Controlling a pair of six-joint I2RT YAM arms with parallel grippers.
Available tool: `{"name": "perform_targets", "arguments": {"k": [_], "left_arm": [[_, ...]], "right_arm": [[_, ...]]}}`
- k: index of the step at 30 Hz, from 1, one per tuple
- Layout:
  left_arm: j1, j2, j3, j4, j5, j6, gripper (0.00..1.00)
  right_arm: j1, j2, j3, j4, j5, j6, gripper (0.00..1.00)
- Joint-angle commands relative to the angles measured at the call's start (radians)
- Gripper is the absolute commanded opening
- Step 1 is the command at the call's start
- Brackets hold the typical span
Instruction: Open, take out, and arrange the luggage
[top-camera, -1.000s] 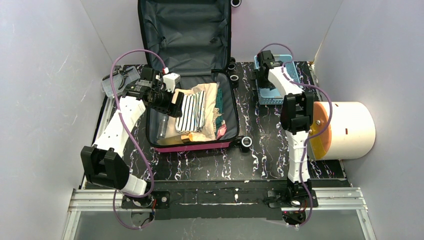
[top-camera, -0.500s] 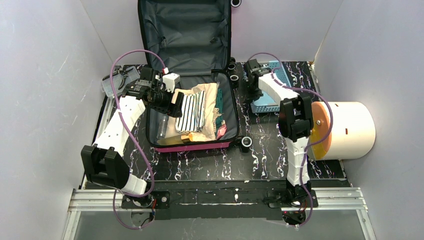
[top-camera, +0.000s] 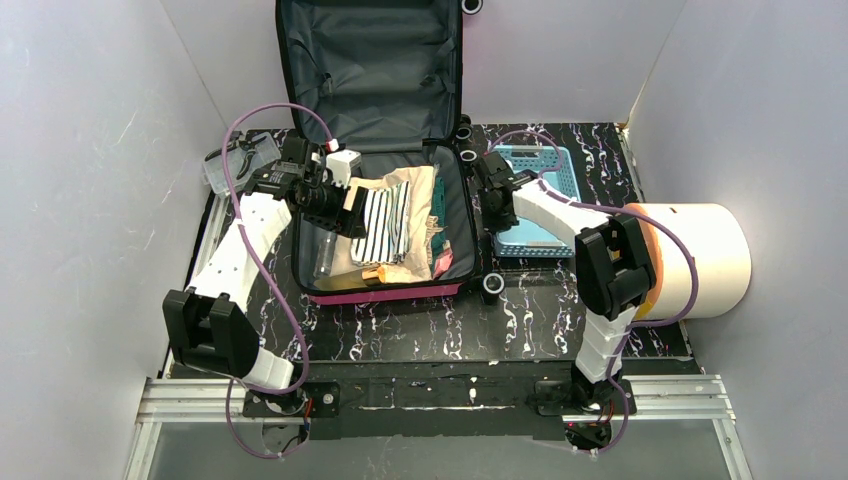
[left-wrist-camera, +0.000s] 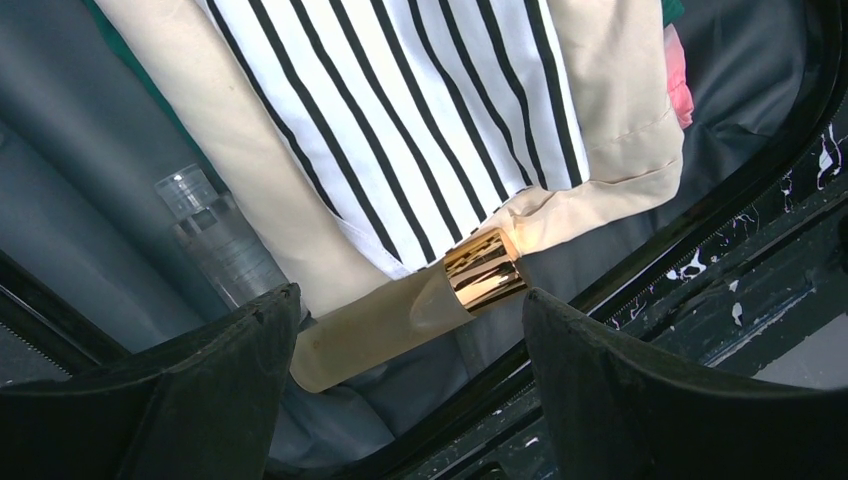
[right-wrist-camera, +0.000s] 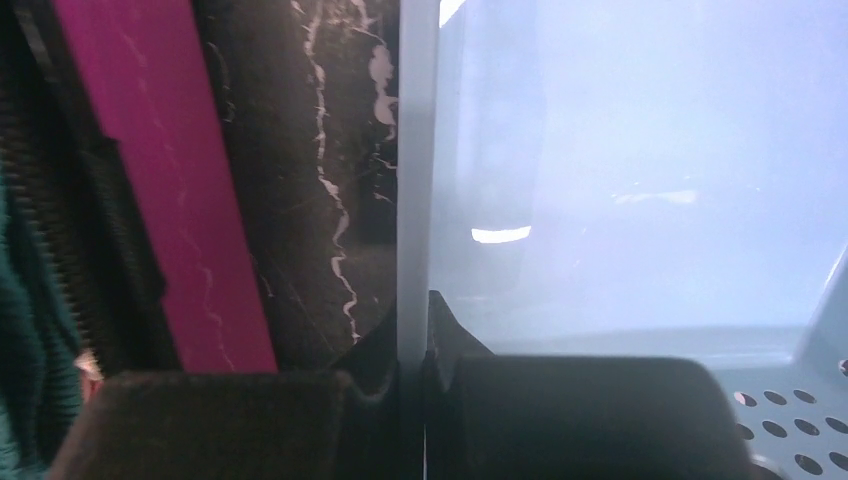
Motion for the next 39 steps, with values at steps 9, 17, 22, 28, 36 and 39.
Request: {"name": "perform_targets", "arguments": {"k": [9, 17, 22, 28, 36, 39], "left_arm": [[0.007, -0.032, -0.022, -0.011, 0.025, -0.001, 0.82], [0.025, -0.021, -0.086, 0.085, -0.016, -0.168, 0.82], [0.047, 0.023, -0.078, 0.111, -0.040, -0.286, 0.74], [0.046, 0.111, -0.059, 0.146, -0.004, -0.375, 0.63], [0.049, 0.193, -0.045, 0.215, -0.018, -0.470, 0.59], [0.049, 0.213, -0.043, 0.229, -0.013, -0.484, 0.59]], "right_arm": [[-0.009, 0.032, 0.010, 0.111, 0.079, 0.004, 0.01], [-0.011, -0.034, 0.077, 0.063, 0.146, -0.054, 0.59], [0.025, -0.172, 0.122, 0.151, 0.139, -0.118, 0.57], [0.170, -0.190, 0.110, 0.380, -0.272, -0.028, 0.62], [0.261, 0.026, 0.236, 0.356, -0.378, 0.108, 0.60], [0.265, 0.091, 0.298, 0.278, -0.348, 0.120, 0.61]]}}
